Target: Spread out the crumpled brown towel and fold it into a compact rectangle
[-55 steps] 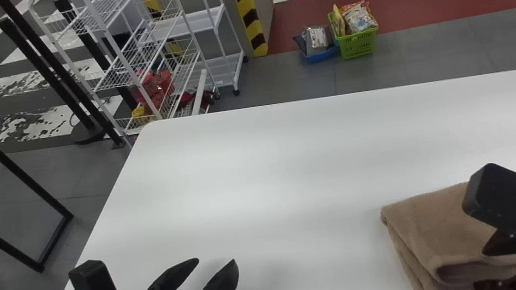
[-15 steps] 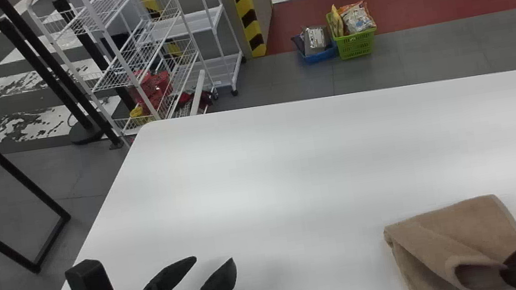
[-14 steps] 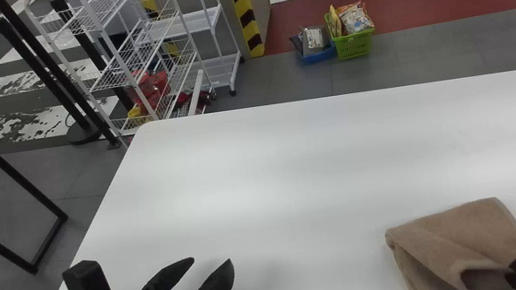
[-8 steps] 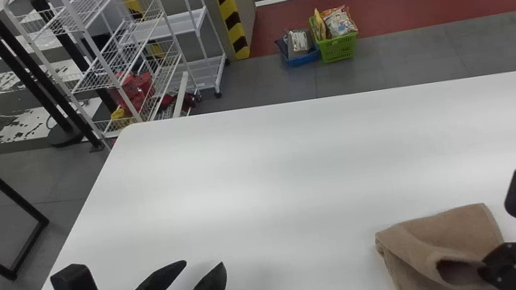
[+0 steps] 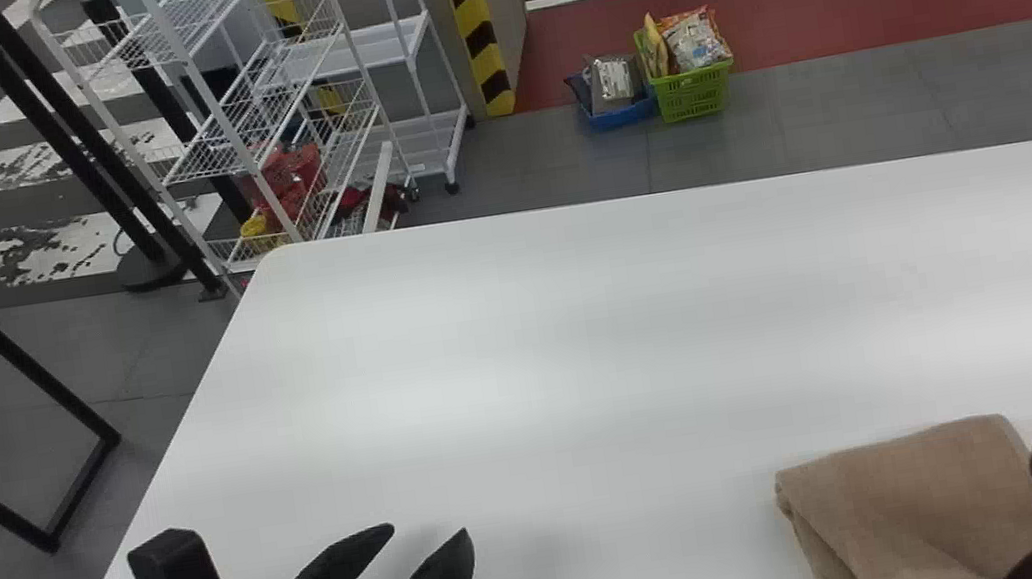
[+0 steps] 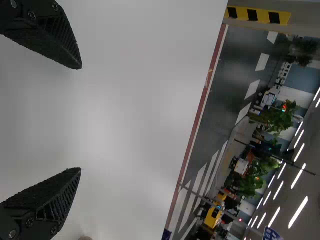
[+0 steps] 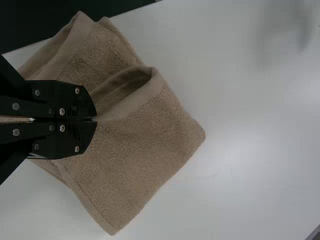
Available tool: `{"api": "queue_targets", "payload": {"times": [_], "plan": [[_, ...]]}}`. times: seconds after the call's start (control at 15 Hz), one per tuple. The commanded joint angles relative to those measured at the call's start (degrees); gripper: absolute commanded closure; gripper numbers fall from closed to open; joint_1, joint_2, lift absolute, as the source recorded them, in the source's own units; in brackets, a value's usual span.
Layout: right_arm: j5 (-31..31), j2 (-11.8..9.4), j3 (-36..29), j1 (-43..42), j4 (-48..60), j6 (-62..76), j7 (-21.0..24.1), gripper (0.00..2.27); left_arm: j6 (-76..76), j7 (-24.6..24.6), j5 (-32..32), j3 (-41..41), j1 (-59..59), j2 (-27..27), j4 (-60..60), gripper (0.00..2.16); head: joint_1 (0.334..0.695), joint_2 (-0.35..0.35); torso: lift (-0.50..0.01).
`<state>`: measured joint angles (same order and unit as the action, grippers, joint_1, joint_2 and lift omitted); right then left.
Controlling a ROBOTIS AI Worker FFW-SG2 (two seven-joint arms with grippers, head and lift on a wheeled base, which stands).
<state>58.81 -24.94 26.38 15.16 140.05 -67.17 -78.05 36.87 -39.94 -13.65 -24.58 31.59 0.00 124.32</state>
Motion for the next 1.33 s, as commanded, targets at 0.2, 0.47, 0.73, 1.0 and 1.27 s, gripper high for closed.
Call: {"api": "queue_targets", "payload": {"times": [0.2,0.47,0.73,1.0,1.27], "plan": [[2.28,-1.69,0.78,1.63,-1.18,0.41,-0.28,1.12,0.0,0.13,0.9,0.5,-0.22,-0.15,-0.48,0.08,0.695,0.214,-0.127],[4.04,-1.6,2.89,2.59,-1.27,-0.11,-0.28,0.86,0.0,0.13,0.9,0.41,-0.13,-0.15,-0.31,0.08,0.695,0.218,-0.127],[-0.71,3.06,-0.89,2.24,1.37,-4.33,-0.28,0.0,0.0,0.04,0.9,0.5,-0.22,-0.15,-0.22,0.08,0.695,0.23,-0.127],[-8.27,7.98,-7.92,1.19,2.77,-8.73,-0.28,0.07,0.0,-0.31,0.73,-0.11,-0.13,-0.15,-0.22,0.08,0.695,0.254,-0.127],[-8.0,3.14,-6.86,8.04,6.02,-6.44,-0.28,0.3,0.0,-0.22,0.73,-0.2,-0.22,-0.15,-0.4,0.08,0.695,0.258,-0.127]]}}
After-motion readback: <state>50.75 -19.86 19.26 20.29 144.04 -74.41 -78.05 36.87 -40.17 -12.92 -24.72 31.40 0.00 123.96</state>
